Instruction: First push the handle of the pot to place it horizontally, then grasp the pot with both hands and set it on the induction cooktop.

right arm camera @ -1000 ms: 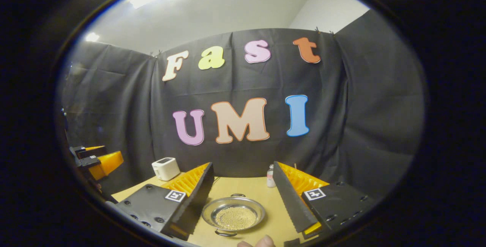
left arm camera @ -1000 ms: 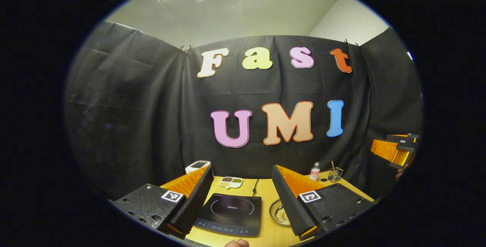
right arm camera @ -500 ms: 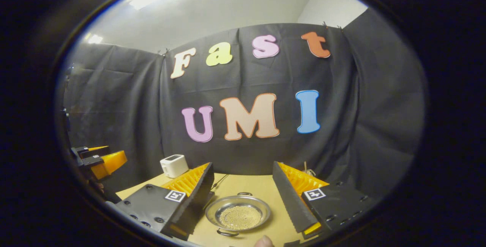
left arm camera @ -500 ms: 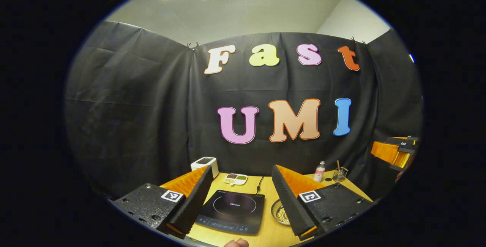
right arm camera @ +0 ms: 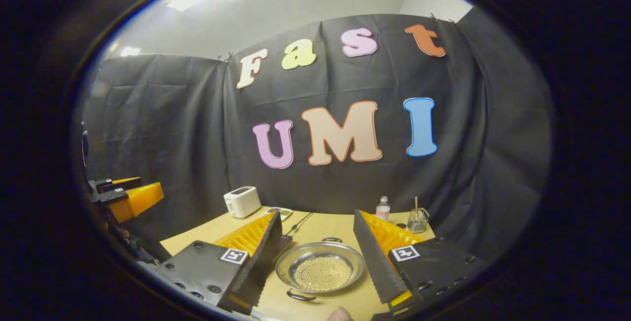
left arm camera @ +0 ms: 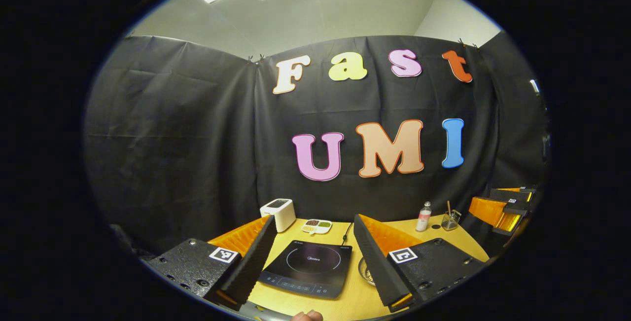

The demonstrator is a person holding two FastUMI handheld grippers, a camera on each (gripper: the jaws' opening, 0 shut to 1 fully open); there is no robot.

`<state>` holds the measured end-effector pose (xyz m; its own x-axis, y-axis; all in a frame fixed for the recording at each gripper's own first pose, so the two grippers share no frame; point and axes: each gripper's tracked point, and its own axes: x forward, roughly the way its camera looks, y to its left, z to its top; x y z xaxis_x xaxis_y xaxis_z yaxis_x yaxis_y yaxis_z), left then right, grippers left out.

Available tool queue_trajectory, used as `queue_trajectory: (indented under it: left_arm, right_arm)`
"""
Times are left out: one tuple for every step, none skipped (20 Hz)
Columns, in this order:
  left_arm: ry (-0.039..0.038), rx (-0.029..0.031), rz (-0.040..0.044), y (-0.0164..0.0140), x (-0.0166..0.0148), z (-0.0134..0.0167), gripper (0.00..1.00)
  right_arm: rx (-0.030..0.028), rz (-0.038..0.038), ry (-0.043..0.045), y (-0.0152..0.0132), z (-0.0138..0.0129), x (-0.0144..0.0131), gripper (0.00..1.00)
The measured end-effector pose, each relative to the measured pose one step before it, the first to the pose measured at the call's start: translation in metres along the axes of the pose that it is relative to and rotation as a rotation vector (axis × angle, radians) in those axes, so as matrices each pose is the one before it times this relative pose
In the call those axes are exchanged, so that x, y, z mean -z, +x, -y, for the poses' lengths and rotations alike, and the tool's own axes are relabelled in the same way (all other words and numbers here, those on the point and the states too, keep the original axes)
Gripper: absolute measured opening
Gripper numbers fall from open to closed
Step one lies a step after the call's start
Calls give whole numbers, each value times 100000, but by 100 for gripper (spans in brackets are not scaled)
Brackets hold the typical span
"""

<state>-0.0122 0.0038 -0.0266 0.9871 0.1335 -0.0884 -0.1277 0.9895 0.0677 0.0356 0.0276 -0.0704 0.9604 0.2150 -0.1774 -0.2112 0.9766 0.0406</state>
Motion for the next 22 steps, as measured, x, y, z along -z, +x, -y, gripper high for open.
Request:
queue_trajectory:
  left_arm:
    - [-59, 102, -252, 403, 153, -420, 95]
    - [-829, -205, -472, 554, 60, -472, 92]
    - [-898, -272, -135, 477, 183, -663, 92]
    - [-1015, -224, 582, 568, -87, -711, 92]
    - [-658, 348, 436, 548, 238, -575, 95]
    - [-528, 827, -353, 478, 349, -572, 92]
    - [-555, 1170, -494, 468, 368, -589, 95]
    - [-331, 1498, -717, 542, 359, -501, 92]
    - [-219, 1616, -477, 515, 459, -480, 92]
    - [-435, 1746, -202, 600, 374, -461, 92]
    - [-511, 1668, -523, 526, 432, -519, 92]
    - [-572, 1376, -1092, 373, 579, -332, 93]
    - [-453, 1213, -1274, 434, 549, -417, 95]
    - [-560, 1169, -510, 249, 246, -296, 95]
    - [-267, 1125, 859, 276, -112, -269, 92]
    - [513, 712, 545, 264, -104, -229, 92]
    - [927, 74, -300, 248, 155, -369, 92]
    - [333, -426, -18, 247, -13, -459, 95]
    - [-795, -481, 936, 126, -160, -331, 92]
    - [-709, -833, 498, 224, -198, -255, 92]
    - [-410, -959, -812, 147, 294, -218, 95]
    - [-770, 93, -332, 151, 137, 11, 95]
  right_arm:
    - [-74, -2399, -279, 499, -326, 901, 80]
    - [-773, -2410, 658, 460, -556, 735, 77]
    - [12, -1846, 1080, 427, -773, 352, 72]
    - [355, -1146, 813, 1070, -592, 184, 67]
    - [472, -2037, 581, 370, -761, 503, 63]
    - [453, -1988, 828, 627, -686, 468, 64]
    - [-431, -2058, 1196, 635, -996, 561, 64]
    - [1719, -1256, 153, 574, -229, 298, 49]
    - [1690, -966, 262, 532, -301, 511, 35]
    - [585, -1269, 801, 767, -415, 457, 40]
    - [1332, -1875, 608, 539, -261, 1029, 29]
    - [2859, -1840, -178, 472, 232, 567, 29]
    - [3460, -1241, 91, 330, 334, 765, 20]
    - [704, -1038, -86, 506, -413, 235, 11]
    - [769, -1232, -681, 226, -197, 752, 2]
    - [-38, -1720, -551, 377, -353, 687, 9]
    - [489, -2314, -804, 693, -185, 922, 9]
    - [18, -3462, -245, 339, -365, 995, 2]
    - [-1897, -3917, 341, 855, -360, 1361, 0]
    - [-1216, -4398, 252, 770, -325, 1240, 1]
    - [-2580, -5035, 1407, 838, -597, 1298, 2]
    - [-2047, -5391, 1616, 780, -333, 1321, 0]
